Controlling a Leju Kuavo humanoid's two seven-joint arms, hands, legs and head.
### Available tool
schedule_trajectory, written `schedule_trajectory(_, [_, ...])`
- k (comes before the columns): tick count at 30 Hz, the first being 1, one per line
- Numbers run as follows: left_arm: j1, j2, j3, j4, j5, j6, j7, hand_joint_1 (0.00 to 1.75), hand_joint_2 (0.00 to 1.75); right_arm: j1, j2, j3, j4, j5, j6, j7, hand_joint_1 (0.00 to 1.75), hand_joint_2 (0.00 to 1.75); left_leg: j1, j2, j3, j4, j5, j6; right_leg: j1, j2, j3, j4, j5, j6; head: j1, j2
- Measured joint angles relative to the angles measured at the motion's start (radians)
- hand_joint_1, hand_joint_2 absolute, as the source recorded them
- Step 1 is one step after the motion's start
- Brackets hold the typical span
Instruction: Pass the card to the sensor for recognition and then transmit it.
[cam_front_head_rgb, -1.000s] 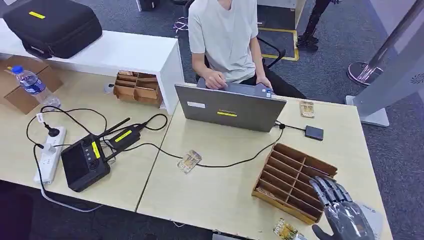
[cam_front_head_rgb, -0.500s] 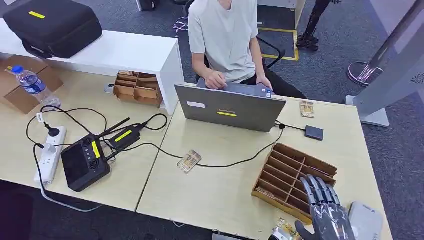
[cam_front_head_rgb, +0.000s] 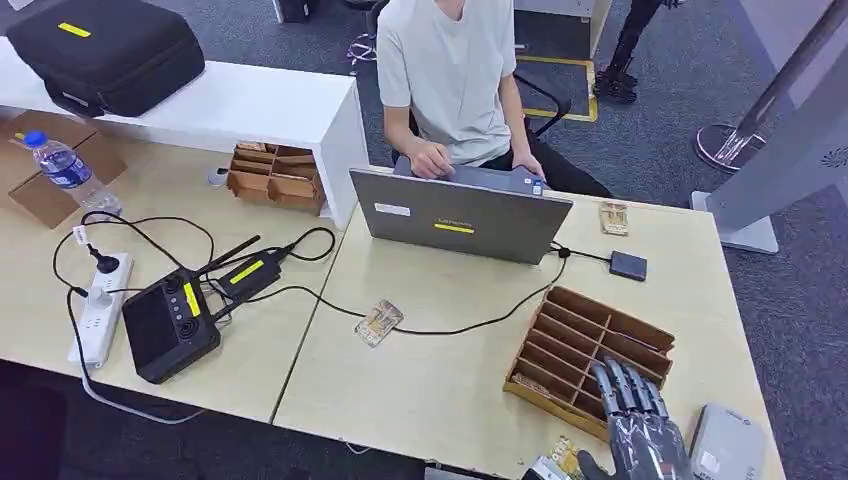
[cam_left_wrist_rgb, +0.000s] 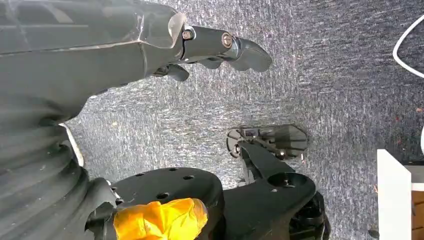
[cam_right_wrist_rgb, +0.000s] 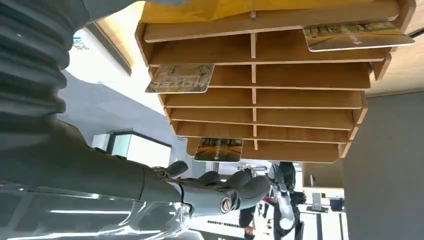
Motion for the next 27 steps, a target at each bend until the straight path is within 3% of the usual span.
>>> schedule_trajectory(11, [0.0, 0.0, 0.002, 0.0, 0.002, 0.0, 0.0, 0.0, 1.75, -0.001, 0.0, -0.008, 0.018, -0.009, -0.002, 0.039, 0.0, 1.75, 0.0, 0.0, 0.0, 0.0, 0.0, 0.0, 0.0, 0.0, 0.0, 0.0, 0.0, 0.0, 0.0, 0.0])
schedule_trajectory(27, [0.0, 0.0, 0.003, 0.0, -0.005, 0.0, 0.0, 0.0, 1.75, -0.004, 0.022, -0.124, 0.092, -0.034, -0.001, 0.028, 0.0, 1.75, 0.0, 0.0, 0.0, 0.0, 0.0, 0.0, 0.0, 0.0, 0.0, 0.0, 0.0, 0.0, 0.0, 0.0])
